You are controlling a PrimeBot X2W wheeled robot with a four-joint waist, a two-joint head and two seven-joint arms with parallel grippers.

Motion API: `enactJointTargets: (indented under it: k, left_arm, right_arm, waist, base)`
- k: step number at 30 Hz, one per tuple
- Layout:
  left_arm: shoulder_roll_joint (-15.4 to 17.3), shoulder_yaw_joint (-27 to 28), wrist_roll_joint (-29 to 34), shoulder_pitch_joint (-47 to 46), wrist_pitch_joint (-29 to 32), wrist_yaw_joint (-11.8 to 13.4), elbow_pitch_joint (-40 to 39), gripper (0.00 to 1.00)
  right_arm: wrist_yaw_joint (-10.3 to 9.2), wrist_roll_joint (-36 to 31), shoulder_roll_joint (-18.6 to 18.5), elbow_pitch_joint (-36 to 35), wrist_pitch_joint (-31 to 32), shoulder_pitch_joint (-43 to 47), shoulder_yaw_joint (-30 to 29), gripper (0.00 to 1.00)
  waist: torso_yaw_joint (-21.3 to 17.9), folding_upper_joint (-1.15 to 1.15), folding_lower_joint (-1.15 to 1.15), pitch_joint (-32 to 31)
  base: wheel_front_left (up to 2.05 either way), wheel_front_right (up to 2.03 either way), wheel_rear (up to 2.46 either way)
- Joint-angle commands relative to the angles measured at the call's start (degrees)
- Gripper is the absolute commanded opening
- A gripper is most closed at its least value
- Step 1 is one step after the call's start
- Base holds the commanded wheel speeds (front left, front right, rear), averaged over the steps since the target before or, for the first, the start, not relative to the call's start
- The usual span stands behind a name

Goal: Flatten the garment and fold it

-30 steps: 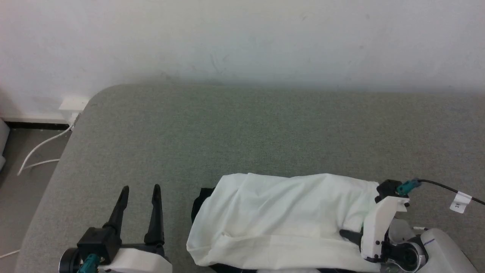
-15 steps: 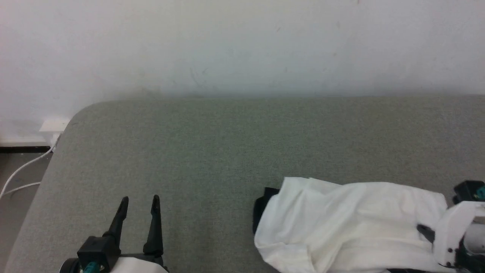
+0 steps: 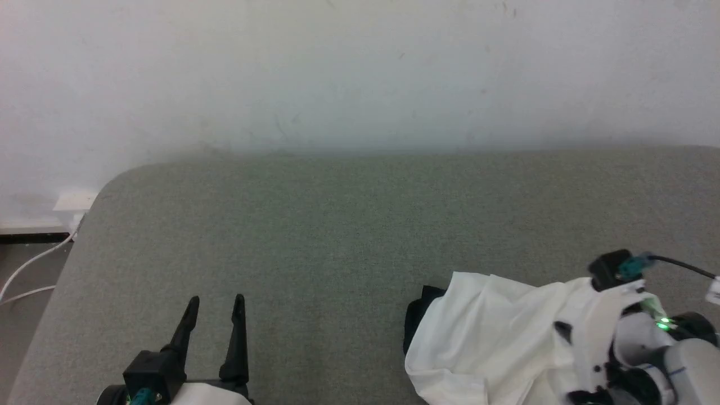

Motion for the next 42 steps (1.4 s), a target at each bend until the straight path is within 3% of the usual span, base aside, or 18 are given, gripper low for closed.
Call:
enactJointTargets:
  k: [1, 9, 10, 11, 12, 13, 19, 23, 26, 29, 35, 42]
  left_arm:
    - [0.2, -0.3, -0.1, -0.1, 0.3, -0.4, 0.3, 1.00]
    - [0.0, -1.4, -0.3, -0.8, 0.6, -1.0, 1.0, 1.00]
    - [-0.1, -1.6, -0.3, -0.9, 0.7, -1.1, 1.1, 1.00]
    - [-0.2, -1.8, -0.3, -1.0, 0.7, -1.1, 1.3, 1.00]
    - [-0.2, -2.0, -0.3, -1.1, 0.7, -1.2, 1.4, 1.00]
    - [-0.3, -2.1, -0.4, -1.1, 0.8, -1.3, 1.6, 1.00]
    - [-0.3, -2.0, -0.7, -1.1, 0.5, -1.1, 2.0, 1.00]
    - [-0.3, -1.4, -0.9, -1.1, 0.2, -0.8, 2.3, 1.00]
    - [-0.3, -1.0, -1.1, -1.1, 0.0, -0.6, 2.6, 1.00]
    - [-0.2, -0.6, -1.2, -1.2, -0.1, -0.3, 2.7, 1.00]
    - [0.0, 0.3, -1.3, -1.3, -0.4, 0.3, 2.3, 1.00]
    - [-0.2, 1.8, -1.5, -1.6, -0.7, 0.9, 1.6, 1.00]
  right_arm:
    - [-0.10, 0.4, 2.0, -0.6, -0.1, -1.8, 3.0, 0.00]
    - [-0.10, 5.2, 10.0, 4.7, -3.5, -4.8, 12.7, 0.00]
    - [-0.10, 5.7, 10.8, 6.2, -4.0, -5.0, 13.7, 0.12]
    - [-0.10, 6.0, 11.5, 7.6, -5.0, -5.3, 14.6, 0.36]
    - [-0.10, 6.4, 12.2, 8.8, -6.1, -5.5, 15.3, 0.94]
    - [-0.10, 6.7, 12.6, 9.9, -7.2, -5.6, 16.4, 1.00]
    - [-0.10, 6.2, 11.6, 10.4, -15.4, -7.2, 23.4, 1.00]
    - [-0.10, 3.1, 8.3, 6.3, -20.8, -8.1, 27.4, 1.00]
    - [-0.10, 0.8, 6.4, 2.0, -25.8, -7.5, 27.0, 1.00]
    - [-0.10, -1.6, 6.0, -2.5, -31.7, -5.0, 22.0, 1.00]
    - [-0.10, -6.0, 7.8, -10.5, -39.9, 3.6, 6.4, 1.00]
    - [-0.10, -6.0, 9.5, -14.1, -37.7, 10.4, -13.2, 1.00]
  waist:
    - [0.5, 0.00, 0.00, -0.4]
    - [2.7, 0.00, 0.00, -0.6]
    - [3.0, 0.00, 0.00, -0.6]
    - [3.4, 0.00, 0.00, -0.5]
    - [3.7, 0.00, 0.00, -0.5]
    - [4.1, 0.00, 0.00, -0.5]
    - [4.3, 0.00, 0.00, 0.3]
    - [3.3, 0.00, 0.00, 0.6]
    - [2.3, 0.00, 0.00, 0.6]
    - [1.3, 0.00, 0.00, 0.5]
    - [-0.1, 0.00, 0.00, 1.0]
    - [-1.1, 0.00, 0.00, 1.8]
  base:
    - [0.00, 0.00, 0.00]
    - [0.00, 0.00, 0.00]
    - [0.00, 0.00, 0.00]
    - [0.00, 0.00, 0.00]
    - [0.00, 0.00, 0.00]
    - [0.00, 0.00, 0.00]
    - [0.00, 0.00, 0.00]
    - [0.00, 0.00, 0.00]
    - [0.00, 0.00, 0.00]
    - [0.00, 0.00, 0.00]
    - [0.00, 0.00, 0.00]
    - [0.00, 0.00, 0.00]
